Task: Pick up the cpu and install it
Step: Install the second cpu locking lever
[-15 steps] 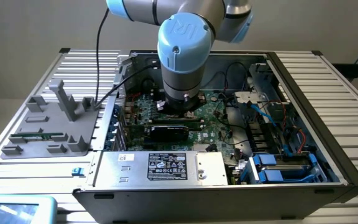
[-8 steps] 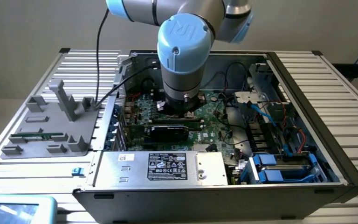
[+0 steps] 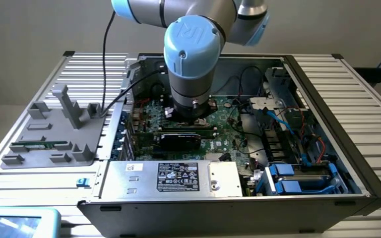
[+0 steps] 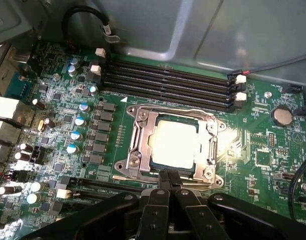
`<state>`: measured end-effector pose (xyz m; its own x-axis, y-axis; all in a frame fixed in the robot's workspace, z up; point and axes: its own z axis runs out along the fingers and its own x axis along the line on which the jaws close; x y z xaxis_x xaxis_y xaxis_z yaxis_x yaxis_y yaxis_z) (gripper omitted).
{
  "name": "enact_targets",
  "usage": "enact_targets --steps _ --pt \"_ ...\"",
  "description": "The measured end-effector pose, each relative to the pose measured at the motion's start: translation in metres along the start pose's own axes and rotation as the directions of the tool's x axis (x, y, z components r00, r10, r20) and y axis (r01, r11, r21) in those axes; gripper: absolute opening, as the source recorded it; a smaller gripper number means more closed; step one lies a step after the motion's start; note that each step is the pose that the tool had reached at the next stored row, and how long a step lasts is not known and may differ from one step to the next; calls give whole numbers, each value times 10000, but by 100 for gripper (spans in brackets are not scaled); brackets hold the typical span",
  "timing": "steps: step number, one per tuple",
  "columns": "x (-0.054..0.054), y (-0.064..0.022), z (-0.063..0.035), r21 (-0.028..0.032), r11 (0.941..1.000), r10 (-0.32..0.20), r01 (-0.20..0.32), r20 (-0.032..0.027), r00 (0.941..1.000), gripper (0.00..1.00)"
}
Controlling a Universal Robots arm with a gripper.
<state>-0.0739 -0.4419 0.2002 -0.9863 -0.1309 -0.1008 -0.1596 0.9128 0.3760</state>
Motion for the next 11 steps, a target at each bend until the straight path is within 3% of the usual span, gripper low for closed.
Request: enact_targets --steps 11 --pt "1 32 22 0 10000 -2 2 3 10000 9"
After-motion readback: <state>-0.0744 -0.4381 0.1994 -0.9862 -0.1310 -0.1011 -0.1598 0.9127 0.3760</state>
